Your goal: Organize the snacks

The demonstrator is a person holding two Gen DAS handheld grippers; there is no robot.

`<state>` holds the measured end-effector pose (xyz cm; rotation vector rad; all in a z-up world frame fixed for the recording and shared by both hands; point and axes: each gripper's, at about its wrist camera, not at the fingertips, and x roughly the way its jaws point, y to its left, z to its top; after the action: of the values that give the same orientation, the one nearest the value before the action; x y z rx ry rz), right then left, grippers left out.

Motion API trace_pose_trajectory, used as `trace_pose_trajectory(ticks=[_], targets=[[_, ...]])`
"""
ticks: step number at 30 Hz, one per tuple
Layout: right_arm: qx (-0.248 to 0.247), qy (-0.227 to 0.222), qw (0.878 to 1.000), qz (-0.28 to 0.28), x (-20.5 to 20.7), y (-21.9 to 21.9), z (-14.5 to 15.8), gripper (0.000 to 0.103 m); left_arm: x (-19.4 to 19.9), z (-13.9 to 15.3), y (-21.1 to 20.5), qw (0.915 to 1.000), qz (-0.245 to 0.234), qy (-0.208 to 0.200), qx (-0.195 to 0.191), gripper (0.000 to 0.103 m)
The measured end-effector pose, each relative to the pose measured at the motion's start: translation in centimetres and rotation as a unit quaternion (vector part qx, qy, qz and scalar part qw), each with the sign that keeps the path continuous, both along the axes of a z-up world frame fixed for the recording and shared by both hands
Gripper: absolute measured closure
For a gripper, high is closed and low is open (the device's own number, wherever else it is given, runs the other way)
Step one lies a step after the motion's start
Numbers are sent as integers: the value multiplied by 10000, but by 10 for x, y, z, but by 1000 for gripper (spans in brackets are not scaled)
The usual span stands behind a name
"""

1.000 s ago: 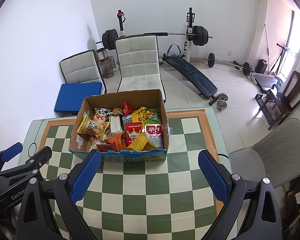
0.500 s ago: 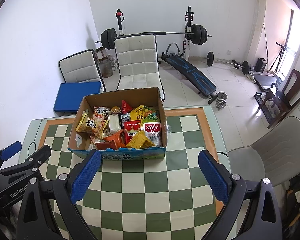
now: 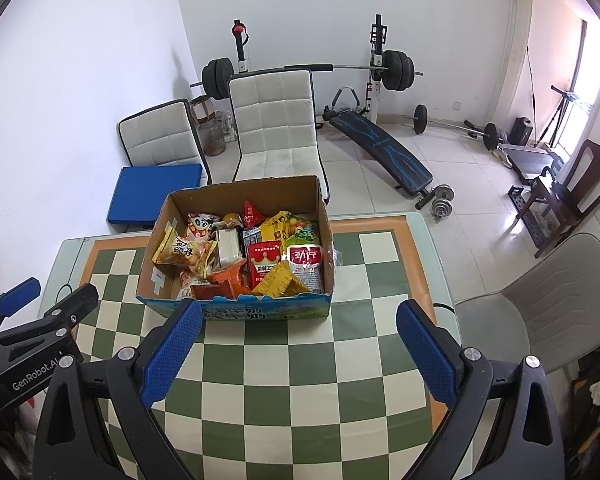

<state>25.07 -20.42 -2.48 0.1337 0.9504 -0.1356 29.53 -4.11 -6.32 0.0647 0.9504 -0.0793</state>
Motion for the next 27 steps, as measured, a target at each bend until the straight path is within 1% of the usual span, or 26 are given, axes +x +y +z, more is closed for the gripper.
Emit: trace_pose_trajectory(ticks=[9, 27], targets=[[-4, -23, 10000, 1, -1, 0, 0, 3, 0, 1, 1, 10000, -12, 4, -13, 12], [-41, -60, 10000, 28, 0, 3, 10, 3, -3, 6, -2, 10000, -75, -55, -32, 12]])
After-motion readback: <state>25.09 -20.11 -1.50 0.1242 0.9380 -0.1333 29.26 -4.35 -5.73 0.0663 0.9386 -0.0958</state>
